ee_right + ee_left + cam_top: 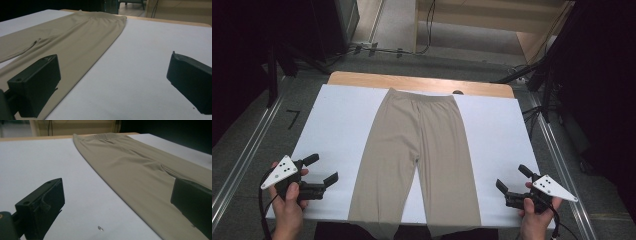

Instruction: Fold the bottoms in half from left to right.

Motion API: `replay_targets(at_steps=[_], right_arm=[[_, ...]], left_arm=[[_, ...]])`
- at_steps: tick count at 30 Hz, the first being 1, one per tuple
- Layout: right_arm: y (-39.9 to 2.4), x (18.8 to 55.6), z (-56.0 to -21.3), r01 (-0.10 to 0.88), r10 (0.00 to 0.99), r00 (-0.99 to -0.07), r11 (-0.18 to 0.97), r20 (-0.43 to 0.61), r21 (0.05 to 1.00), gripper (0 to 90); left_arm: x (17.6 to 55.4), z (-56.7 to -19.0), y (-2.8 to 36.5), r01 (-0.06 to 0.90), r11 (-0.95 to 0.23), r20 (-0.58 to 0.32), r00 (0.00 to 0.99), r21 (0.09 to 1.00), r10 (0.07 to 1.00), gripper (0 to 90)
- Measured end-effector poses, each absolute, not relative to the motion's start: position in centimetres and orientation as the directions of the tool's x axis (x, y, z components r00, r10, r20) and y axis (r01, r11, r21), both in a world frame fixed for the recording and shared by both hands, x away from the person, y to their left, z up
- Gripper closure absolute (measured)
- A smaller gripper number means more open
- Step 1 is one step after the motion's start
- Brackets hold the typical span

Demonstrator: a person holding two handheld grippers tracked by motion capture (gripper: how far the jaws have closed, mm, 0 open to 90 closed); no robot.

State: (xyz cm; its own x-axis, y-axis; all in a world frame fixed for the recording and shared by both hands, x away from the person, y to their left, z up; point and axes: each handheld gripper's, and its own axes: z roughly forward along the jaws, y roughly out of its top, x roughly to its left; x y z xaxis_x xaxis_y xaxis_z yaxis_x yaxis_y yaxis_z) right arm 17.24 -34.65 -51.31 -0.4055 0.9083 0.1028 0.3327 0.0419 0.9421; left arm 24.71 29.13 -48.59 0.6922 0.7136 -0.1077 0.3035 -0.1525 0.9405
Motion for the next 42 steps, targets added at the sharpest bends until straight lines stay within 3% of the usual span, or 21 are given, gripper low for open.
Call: replay_targets(at_steps=[9,17,23,42], right_arm=[[-34.6,16.9,-50.2,0.313,0.909,-0.401,0.018,0.115,0.95,0.0],[-33.7,16.7,-49.6,0.306,0.907,-0.407,0.022,0.11,0.952,0.0],[-32.7,16.6,-49.0,0.297,0.889,-0.447,0.036,0.105,0.954,0.0],[-30.6,17.5,-49.8,0.302,0.857,-0.498,0.026,0.134,0.953,0.0]], left_arm=[[25.9,-45.6,26.6,0.264,-0.162,-0.079,0.713,0.951,0.697,0.0],[29.9,-43.8,24.5,0.276,-0.141,-0.116,0.738,0.951,0.664,0.0],[32.9,-42.4,22.7,0.257,-0.169,-0.091,0.76,0.951,0.644,0.0],[43.8,-43.8,16.3,0.364,-0.207,-0.168,0.77,0.908,0.616,0.3]])
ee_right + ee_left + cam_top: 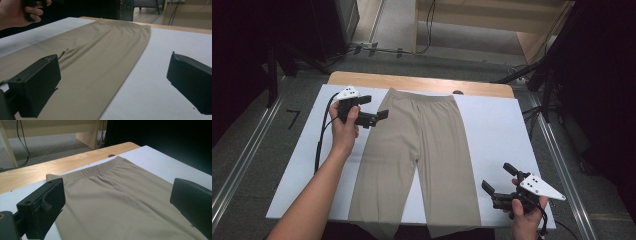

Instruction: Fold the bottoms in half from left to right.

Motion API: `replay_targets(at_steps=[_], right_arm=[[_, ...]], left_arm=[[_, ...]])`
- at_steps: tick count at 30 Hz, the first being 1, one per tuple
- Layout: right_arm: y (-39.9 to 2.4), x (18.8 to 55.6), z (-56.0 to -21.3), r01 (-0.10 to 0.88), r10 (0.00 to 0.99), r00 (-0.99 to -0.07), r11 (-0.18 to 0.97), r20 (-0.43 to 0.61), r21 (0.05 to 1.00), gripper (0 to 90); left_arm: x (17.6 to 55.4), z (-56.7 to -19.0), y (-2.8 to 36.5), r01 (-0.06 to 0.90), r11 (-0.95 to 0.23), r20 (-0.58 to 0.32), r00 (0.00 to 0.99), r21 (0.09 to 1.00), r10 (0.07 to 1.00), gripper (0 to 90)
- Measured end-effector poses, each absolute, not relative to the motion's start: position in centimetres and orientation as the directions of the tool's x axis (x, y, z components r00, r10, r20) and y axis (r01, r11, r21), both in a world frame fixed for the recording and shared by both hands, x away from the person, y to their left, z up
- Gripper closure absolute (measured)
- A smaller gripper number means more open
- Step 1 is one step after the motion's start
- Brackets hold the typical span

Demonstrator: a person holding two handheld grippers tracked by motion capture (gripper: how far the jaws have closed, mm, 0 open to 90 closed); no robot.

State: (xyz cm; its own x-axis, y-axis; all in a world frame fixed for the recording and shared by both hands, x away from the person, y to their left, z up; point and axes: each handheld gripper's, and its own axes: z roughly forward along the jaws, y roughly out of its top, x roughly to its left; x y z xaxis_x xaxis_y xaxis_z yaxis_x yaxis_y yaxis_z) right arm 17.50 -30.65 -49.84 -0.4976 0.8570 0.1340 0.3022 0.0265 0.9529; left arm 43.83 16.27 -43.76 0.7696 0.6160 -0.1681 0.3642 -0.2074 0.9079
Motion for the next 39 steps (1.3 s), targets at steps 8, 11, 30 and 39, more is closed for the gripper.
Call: replay_targets(at_steps=[8,11,30,39], right_arm=[[-29.9,17.8,-50.2,0.308,0.838,-0.533,0.057,0.122,0.95,0.0],[-29.7,17.8,-50.1,0.319,0.826,-0.55,0.071,0.123,0.945,0.0],[-29.0,17.9,-50.2,0.329,0.803,-0.584,0.103,0.116,0.939,0.0],[-28.7,17.8,-50.3,0.339,0.802,-0.585,0.106,0.121,0.935,0.0]], left_arm=[[47.6,-44.7,14.7,0.434,-0.255,-0.188,0.748,0.864,0.636,6.0],[49.0,-45.0,14.7,0.472,-0.248,-0.214,0.727,0.846,0.652,8.5],[55.0,-49.2,12.8,0.665,-0.297,-0.109,0.497,0.685,0.861,40.9],[54.4,-49.7,12.0,0.65,-0.38,-0.017,0.518,0.658,0.855,74.4]])
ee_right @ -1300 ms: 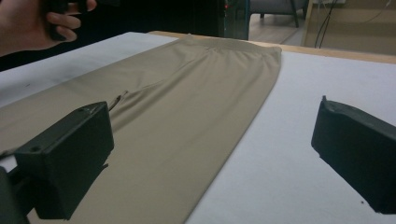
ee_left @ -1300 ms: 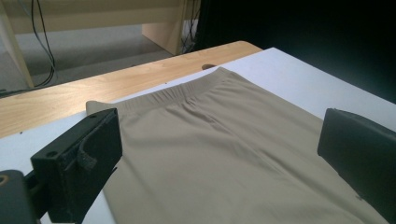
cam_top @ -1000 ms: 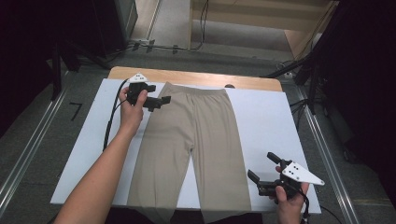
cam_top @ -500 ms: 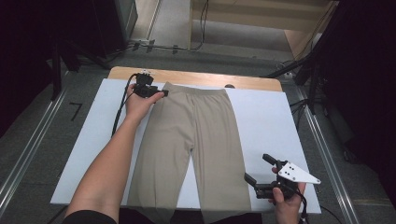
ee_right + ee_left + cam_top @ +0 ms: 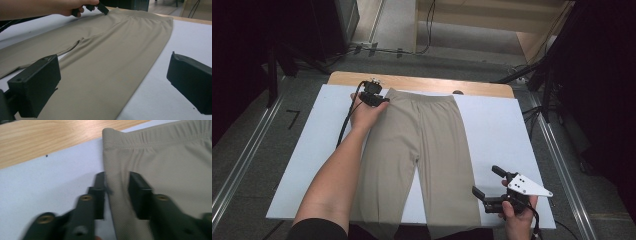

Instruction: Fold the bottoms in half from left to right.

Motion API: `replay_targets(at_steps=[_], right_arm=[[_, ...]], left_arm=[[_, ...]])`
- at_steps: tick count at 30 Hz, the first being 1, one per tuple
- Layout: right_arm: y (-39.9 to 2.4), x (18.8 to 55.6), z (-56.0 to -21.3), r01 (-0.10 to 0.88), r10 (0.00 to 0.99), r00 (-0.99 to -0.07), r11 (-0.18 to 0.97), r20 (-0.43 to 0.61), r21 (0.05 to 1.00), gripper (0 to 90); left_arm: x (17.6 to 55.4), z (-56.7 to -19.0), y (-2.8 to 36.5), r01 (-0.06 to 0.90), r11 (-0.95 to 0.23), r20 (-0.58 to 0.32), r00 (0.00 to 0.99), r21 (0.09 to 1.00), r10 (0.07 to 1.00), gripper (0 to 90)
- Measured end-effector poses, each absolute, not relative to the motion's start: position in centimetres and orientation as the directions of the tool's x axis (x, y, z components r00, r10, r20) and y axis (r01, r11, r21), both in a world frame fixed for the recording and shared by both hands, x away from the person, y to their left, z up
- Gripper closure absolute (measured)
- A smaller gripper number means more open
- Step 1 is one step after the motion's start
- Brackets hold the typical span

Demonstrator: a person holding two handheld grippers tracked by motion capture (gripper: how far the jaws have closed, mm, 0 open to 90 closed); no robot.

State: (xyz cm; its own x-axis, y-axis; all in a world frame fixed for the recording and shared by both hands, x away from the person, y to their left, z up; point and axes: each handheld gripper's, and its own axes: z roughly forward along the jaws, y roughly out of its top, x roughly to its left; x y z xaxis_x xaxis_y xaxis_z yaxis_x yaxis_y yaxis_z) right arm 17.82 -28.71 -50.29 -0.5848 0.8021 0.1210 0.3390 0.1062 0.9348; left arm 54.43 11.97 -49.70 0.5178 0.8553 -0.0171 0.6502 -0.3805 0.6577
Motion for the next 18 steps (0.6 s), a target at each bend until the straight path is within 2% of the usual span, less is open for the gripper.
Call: replay_targets(at_steps=[1,2,7,10,18], right_arm=[[-28.6,17.8,-50.3,0.341,0.801,-0.587,0.108,0.121,0.934,0.0],[-28.5,17.8,-50.3,0.341,0.799,-0.59,0.111,0.12,0.934,0.0],[-27.4,17.7,-50.0,0.337,0.773,-0.624,0.129,0.118,0.932,0.0],[-26.2,17.4,-49.5,0.332,0.747,-0.653,0.135,0.124,0.934,0.0],[-21.7,16.8,-48.5,0.311,0.669,-0.736,0.197,0.104,0.93,0.0]], left_arm=[[54.5,-49.6,12.1,0.654,-0.387,-0.029,0.53,0.65,0.847,80.0],[54.6,-49.6,12.3,0.665,-0.379,-0.06,0.537,0.644,0.841,90.0],[54.7,-49.2,12.7,0.716,-0.324,-0.18,0.53,0.619,0.829,90.0],[54.2,-48.3,12.7,0.697,-0.287,-0.213,0.537,0.657,0.816,90.0],[52.9,-45.4,13.2,0.638,-0.261,-0.227,0.579,0.724,0.783,90.0]])
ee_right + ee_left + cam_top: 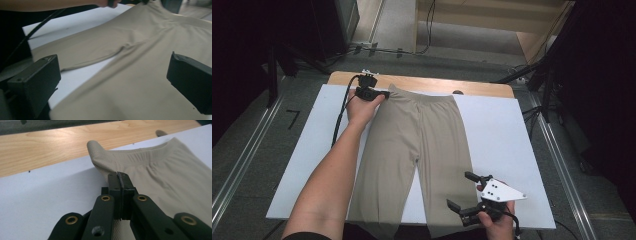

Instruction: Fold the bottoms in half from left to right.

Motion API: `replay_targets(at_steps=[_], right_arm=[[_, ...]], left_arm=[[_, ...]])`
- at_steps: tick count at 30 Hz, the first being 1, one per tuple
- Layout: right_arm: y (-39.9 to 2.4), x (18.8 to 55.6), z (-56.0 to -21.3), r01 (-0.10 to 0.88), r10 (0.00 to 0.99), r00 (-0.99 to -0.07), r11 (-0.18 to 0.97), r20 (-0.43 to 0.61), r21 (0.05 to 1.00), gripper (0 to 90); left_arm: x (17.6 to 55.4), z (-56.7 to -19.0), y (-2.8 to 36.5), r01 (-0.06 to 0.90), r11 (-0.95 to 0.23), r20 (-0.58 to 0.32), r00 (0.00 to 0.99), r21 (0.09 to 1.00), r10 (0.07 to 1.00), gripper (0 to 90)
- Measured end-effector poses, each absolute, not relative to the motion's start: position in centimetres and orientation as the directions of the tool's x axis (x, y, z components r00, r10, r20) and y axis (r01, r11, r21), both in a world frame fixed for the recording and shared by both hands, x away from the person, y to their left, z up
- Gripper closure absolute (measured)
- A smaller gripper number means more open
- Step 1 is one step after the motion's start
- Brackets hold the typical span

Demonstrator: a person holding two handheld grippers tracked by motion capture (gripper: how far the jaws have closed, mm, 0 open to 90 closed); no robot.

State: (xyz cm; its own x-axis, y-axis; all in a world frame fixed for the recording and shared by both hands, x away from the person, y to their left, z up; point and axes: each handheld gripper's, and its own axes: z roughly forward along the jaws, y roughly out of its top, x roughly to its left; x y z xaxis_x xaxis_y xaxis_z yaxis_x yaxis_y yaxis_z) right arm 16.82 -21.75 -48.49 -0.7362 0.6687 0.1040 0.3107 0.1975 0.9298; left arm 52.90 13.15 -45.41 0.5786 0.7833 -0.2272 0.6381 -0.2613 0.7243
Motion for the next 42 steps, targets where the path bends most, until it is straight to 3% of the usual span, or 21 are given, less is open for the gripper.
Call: replay_targets(at_steps=[8,10,16,24,34,42], right_arm=[[-15.4,16.1,-47.0,0.258,0.64,-0.766,0.224,0.058,0.94,1.4],[-13.8,16.0,-46.7,0.266,0.669,-0.741,0.207,0.062,0.942,17.6],[-9.1,17.0,-47.2,0.374,0.669,-0.732,0.242,0.125,0.895,26.7],[-3.3,17.5,-47.7,0.343,0.574,-0.814,0.356,0.086,0.869,41.4],[2.1,18.5,-48.7,0.447,0.536,-0.829,0.466,0.159,0.763,48.8],[6.2,18.1,-50.3,0.363,0.545,-0.838,0.553,0.003,0.75,44.9]], left_arm=[[51.6,-43.5,13.3,0.614,-0.24,-0.256,0.608,0.752,0.752,90.0],[51.3,-43.0,13.2,0.605,-0.239,-0.254,0.614,0.76,0.747,90.0],[50.5,-42.3,12.7,0.591,-0.265,-0.24,0.639,0.762,0.731,90.0],[49.8,-42.3,12.4,0.58,-0.314,-0.205,0.658,0.752,0.724,90.0],[49.3,-42.7,12.4,0.567,-0.33,-0.197,0.676,0.755,0.71,90.0],[49.4,-43.6,12.6,0.582,-0.327,-0.209,0.668,0.745,0.714,90.0]])
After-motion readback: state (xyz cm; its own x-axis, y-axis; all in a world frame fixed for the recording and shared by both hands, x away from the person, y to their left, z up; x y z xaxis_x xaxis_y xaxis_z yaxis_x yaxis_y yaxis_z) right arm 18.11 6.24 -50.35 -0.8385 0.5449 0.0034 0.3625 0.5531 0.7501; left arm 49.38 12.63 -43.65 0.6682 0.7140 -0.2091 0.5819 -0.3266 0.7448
